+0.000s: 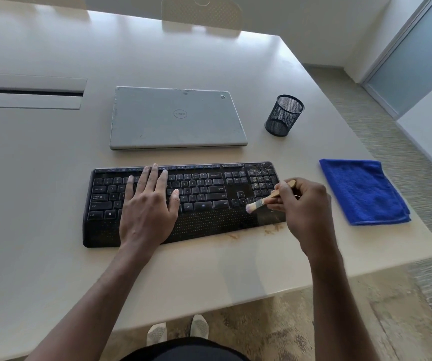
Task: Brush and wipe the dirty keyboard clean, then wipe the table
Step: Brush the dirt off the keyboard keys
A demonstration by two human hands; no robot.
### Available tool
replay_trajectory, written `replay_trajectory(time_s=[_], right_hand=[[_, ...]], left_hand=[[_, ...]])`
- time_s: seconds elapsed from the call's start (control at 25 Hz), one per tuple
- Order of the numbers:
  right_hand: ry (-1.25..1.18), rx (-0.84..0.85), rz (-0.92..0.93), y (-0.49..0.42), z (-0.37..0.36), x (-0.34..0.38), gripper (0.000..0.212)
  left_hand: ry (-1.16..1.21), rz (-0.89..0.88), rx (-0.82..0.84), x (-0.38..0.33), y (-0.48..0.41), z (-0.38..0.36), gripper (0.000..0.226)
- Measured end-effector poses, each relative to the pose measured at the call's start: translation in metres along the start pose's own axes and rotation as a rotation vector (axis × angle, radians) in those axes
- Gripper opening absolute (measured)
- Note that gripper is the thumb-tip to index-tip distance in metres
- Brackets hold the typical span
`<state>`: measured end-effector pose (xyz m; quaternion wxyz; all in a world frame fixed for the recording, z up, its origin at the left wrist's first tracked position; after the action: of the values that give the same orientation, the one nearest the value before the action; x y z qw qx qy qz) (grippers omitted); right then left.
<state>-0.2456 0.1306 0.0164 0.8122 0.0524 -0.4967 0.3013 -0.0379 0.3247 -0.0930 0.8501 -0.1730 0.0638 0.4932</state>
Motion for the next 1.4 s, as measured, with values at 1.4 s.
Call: replay_trajectory(time_s=[1.4], right_hand=[[-0.057, 0.066, -0.068, -0.018, 0.021, -0.029, 0.020]], left_hand=[[-0.001, -0.001, -0.003, 0.000, 0.001, -0.001, 0.067]])
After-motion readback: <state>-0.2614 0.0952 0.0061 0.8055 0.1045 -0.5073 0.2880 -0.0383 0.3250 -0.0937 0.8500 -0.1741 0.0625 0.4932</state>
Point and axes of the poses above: each hand's wrist, its own y-axis away from the middle knuckle, its own z-axis out of the back of the hand, x = y × z, the point moved 3 cm from there along -y, towards the middle knuckle, and after that the axes turned 10 degrees about z, right-handed, at the moved point
